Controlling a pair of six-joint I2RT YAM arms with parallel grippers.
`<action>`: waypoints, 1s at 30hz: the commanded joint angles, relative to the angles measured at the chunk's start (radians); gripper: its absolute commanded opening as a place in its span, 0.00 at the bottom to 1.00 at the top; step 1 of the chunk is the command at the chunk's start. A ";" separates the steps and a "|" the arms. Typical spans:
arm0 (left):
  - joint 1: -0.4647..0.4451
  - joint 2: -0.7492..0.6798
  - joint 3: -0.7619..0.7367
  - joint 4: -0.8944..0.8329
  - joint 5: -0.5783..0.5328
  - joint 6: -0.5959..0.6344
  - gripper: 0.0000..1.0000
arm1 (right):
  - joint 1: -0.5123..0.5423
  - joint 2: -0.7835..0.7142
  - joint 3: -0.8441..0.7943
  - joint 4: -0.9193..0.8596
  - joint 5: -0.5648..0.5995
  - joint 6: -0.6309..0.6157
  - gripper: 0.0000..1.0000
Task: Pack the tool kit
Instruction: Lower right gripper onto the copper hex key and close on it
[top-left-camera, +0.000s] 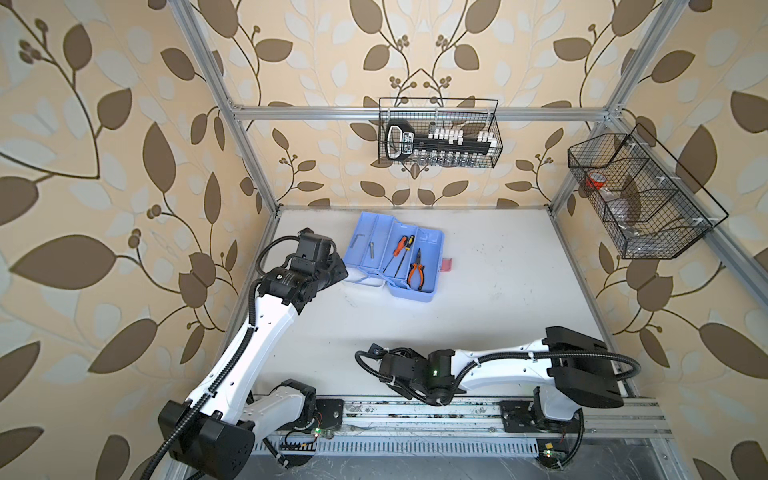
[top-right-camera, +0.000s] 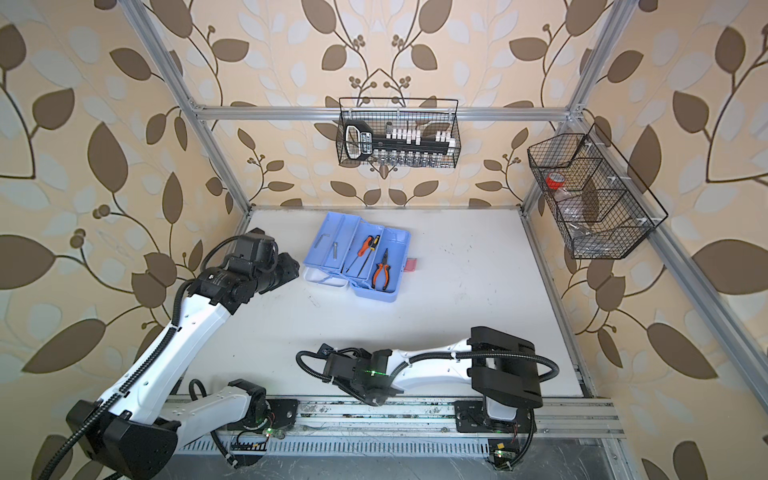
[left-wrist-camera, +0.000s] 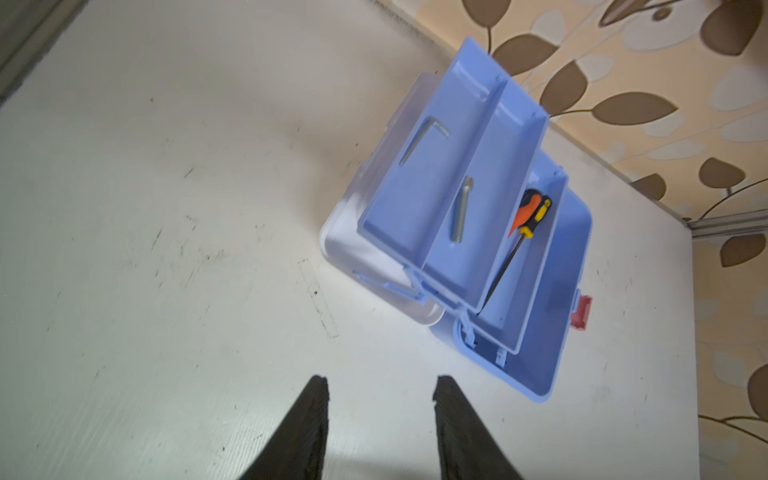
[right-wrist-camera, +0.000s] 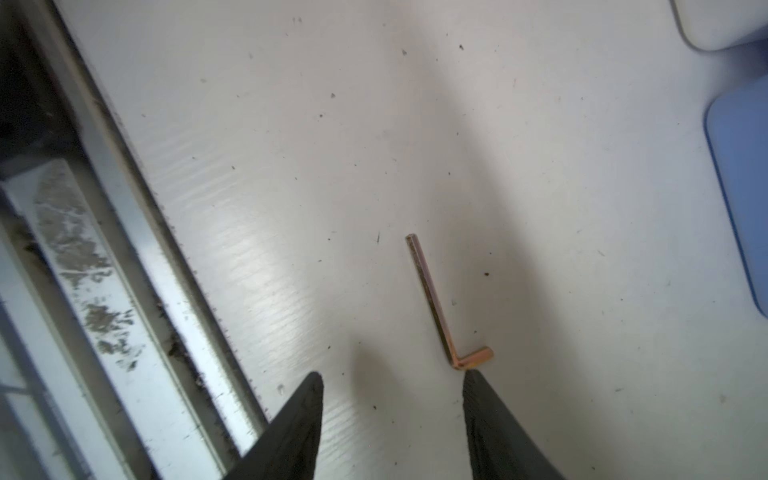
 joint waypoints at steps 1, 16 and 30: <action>0.015 -0.078 -0.069 -0.007 0.039 -0.027 0.44 | -0.021 0.062 0.078 -0.131 0.030 -0.073 0.54; 0.038 -0.113 -0.167 0.006 0.126 -0.023 0.43 | -0.133 0.236 0.287 -0.331 -0.094 -0.199 0.41; 0.078 -0.138 -0.183 -0.008 0.161 -0.022 0.42 | -0.193 0.308 0.341 -0.354 -0.198 -0.210 0.16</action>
